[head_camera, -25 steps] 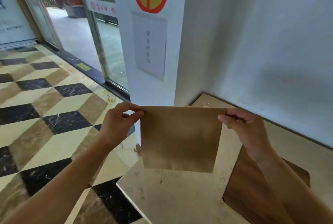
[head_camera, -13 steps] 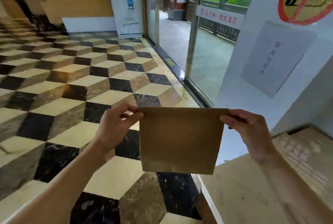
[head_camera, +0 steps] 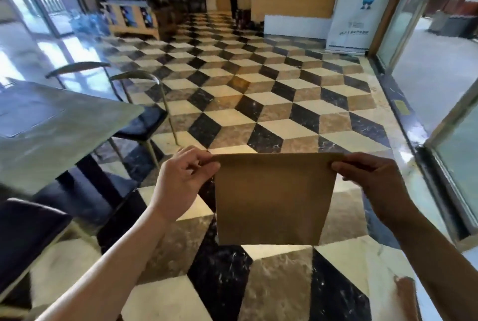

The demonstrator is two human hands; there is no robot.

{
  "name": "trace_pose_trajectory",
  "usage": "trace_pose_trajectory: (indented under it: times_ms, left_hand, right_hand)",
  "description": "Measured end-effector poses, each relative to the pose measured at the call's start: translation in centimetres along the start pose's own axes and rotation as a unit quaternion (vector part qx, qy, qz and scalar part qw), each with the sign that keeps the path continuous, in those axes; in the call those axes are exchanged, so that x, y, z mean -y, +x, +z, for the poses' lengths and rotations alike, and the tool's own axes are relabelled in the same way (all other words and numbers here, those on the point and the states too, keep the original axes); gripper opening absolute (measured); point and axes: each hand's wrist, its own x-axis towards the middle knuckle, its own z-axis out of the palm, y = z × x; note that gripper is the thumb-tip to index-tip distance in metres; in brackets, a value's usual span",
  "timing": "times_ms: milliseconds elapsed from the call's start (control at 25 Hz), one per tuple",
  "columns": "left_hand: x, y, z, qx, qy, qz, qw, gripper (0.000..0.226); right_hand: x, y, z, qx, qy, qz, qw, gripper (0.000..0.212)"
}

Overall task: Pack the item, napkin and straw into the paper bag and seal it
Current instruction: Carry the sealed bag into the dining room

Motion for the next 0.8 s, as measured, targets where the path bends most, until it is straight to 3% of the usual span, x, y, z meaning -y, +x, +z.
trace_pose_trajectory:
  times_ms: [320, 560, 800]
  left_hand:
    - [2.4, -4.8, -7.0, -0.156, 0.112, -0.075, 0.978, 0.014]
    - [3.9, -6.9, -8.6, -0.253, 0.142, -0.154, 0.945, 0.006]
    - [6.1, -8.1, -10.0, -0.333, 0.165, -0.214, 0.904, 0.015]
  right_hand:
    - [0.0, 6.9, 11.3, 0.213, 0.05, -0.067, 0.973, 0.022]
    - [-0.3, 10.8, 17.4, 0.304, 0.053, -0.114, 0.944, 0.026]
    - [-0.2, 12.8, 23.7, 0.364, 0.026, -0.137, 0.921, 0.021]
